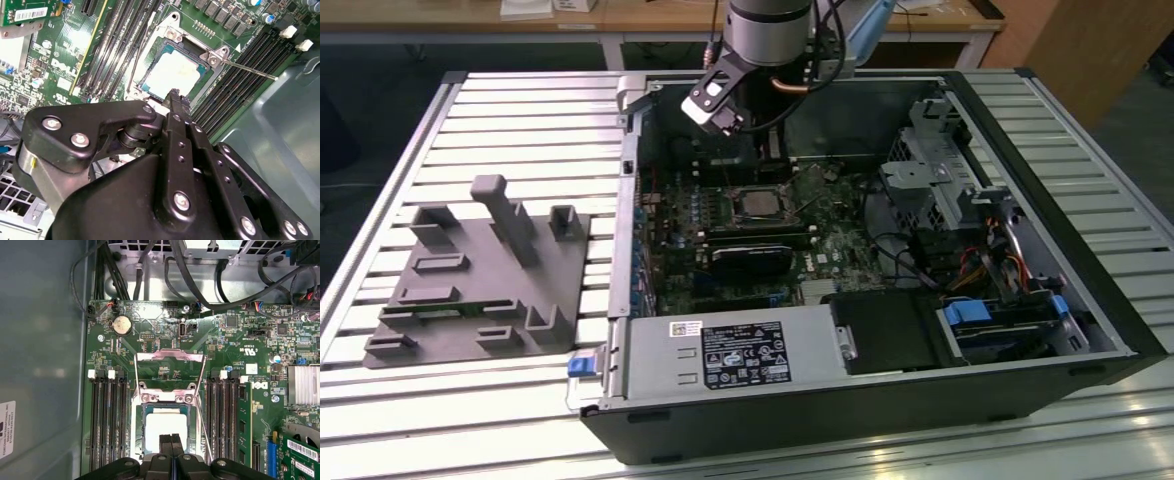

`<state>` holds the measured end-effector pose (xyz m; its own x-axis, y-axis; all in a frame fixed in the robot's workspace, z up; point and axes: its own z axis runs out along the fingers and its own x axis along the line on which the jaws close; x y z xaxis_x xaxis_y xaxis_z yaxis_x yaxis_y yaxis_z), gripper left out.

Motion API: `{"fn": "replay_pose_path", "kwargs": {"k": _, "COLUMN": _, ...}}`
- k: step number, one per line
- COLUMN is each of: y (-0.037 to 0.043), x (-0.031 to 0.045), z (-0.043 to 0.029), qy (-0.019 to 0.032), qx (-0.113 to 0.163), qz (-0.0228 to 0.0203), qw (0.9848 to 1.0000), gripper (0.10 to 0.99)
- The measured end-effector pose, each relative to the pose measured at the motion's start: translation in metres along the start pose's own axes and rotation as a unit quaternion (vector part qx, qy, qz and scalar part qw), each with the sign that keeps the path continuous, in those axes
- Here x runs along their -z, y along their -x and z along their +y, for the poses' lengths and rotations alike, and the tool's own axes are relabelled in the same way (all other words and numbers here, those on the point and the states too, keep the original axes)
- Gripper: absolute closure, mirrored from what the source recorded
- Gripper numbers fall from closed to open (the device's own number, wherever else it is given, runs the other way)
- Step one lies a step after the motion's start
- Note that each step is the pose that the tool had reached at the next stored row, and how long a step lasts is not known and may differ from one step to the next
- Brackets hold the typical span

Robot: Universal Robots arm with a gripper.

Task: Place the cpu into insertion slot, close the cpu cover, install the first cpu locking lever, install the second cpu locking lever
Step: 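Close the cpu cover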

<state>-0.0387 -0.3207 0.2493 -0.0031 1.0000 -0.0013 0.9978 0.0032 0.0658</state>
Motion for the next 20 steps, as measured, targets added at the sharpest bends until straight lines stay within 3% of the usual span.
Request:
{"fn": "replay_pose_path", "kwargs": {"k": 9, "y": 0.0, "x": 0.0006, "z": 0.0, "qy": 0.0, "qx": 0.0, "qz": -0.0001, "qw": 1.0, "gripper": 0.973}}
{"fn": "replay_pose_path", "kwargs": {"k": 15, "y": 0.0, "x": 0.0095, "z": 0.0006, "qy": 0.0, "qx": 0.0, "qz": -0.0001, "qw": 1.0, "gripper": 0.973}}
{"fn": "replay_pose_path", "kwargs": {"k": 20, "y": 0.0, "x": 0.0106, "z": 0.0009, "qy": 0.0, "qx": 0.0, "qz": 0.0, "qw": 1.0, "gripper": 0.973}}
